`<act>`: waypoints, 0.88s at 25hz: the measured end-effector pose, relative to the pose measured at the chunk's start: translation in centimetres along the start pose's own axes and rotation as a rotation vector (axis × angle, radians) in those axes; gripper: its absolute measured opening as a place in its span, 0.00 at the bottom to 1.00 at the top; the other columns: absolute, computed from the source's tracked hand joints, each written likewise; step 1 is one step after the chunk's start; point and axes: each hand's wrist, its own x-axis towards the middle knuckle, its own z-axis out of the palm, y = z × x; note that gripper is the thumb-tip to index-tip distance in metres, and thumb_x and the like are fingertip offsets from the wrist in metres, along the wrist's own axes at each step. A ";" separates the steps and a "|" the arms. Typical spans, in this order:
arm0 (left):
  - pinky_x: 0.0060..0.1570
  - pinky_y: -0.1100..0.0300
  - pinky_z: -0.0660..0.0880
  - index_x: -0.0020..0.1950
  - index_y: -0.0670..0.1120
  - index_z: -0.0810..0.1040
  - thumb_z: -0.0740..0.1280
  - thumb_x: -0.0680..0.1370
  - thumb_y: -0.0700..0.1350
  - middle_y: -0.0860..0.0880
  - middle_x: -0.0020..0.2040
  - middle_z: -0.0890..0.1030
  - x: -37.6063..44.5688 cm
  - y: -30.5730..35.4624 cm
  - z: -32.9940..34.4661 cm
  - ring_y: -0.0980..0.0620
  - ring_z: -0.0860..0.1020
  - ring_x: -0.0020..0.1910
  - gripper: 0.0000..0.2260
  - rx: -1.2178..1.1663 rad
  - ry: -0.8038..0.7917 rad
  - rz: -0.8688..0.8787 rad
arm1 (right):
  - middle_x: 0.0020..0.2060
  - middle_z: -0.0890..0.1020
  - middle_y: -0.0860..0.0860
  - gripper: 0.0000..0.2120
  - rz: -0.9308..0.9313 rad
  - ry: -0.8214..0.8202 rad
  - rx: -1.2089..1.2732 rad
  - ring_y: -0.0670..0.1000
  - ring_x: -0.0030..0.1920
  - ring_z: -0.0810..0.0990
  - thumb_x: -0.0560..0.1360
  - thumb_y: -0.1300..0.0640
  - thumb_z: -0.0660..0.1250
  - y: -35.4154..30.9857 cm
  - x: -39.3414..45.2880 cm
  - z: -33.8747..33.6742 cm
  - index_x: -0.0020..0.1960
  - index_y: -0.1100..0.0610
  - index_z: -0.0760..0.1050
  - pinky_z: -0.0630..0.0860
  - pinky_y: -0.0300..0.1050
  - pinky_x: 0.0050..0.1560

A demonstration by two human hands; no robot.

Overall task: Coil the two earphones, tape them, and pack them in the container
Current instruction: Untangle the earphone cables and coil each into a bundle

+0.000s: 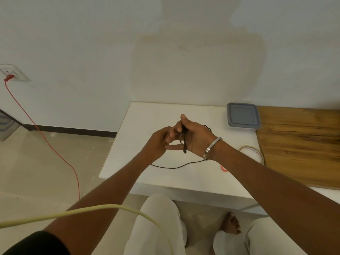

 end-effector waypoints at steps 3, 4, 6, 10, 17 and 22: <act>0.34 0.74 0.69 0.37 0.56 0.74 0.52 0.84 0.40 0.61 0.31 0.77 -0.9 0.0 1.8 0.65 0.73 0.31 0.20 0.110 0.005 0.036 | 0.39 0.79 0.58 0.22 -0.115 0.072 0.194 0.59 0.46 0.82 0.80 0.45 0.55 -0.6 0.2 0.4 0.37 0.60 0.72 0.78 0.63 0.50; 0.36 0.73 0.69 0.40 0.57 0.73 0.52 0.84 0.43 0.61 0.33 0.76 -1.3 -0.1 2.3 0.67 0.73 0.33 0.17 0.140 -0.016 0.047 | 0.39 0.79 0.58 0.22 -0.146 0.105 0.207 0.60 0.48 0.81 0.80 0.45 0.54 -0.7 0.4 0.3 0.37 0.60 0.72 0.78 0.64 0.51; 0.38 0.71 0.70 0.46 0.55 0.74 0.51 0.85 0.49 0.59 0.36 0.75 -2.1 -0.4 3.1 0.64 0.74 0.36 0.14 0.170 -0.066 0.062 | 0.40 0.80 0.57 0.22 -0.193 0.181 0.183 0.60 0.50 0.81 0.80 0.45 0.53 -1.0 0.7 0.1 0.37 0.58 0.73 0.75 0.67 0.55; 0.41 0.63 0.70 0.54 0.47 0.75 0.50 0.85 0.49 0.49 0.38 0.75 -2.5 -0.5 3.6 0.55 0.74 0.39 0.14 0.189 -0.129 0.120 | 0.40 0.83 0.52 0.23 -0.193 0.336 0.026 0.57 0.54 0.81 0.78 0.39 0.54 -0.8 1.2 -0.7 0.35 0.53 0.75 0.71 0.66 0.60; 0.43 0.61 0.73 0.53 0.52 0.78 0.53 0.84 0.49 0.50 0.41 0.79 -2.6 0.2 2.6 0.55 0.77 0.41 0.14 0.274 -0.234 0.098 | 0.47 0.83 0.46 0.17 -0.240 0.461 -0.553 0.41 0.53 0.79 0.78 0.41 0.56 0.7 1.1 -1.8 0.39 0.48 0.76 0.70 0.44 0.56; 0.41 0.50 0.74 0.50 0.52 0.80 0.57 0.83 0.50 0.40 0.38 0.78 -2.6 0.4 0.8 0.40 0.76 0.39 0.12 0.268 -0.223 0.125 | 0.38 0.79 0.51 0.17 -0.244 0.306 -1.233 0.44 0.36 0.74 0.76 0.43 0.62 1.6 0.1 -4.2 0.42 0.57 0.74 0.71 0.36 0.40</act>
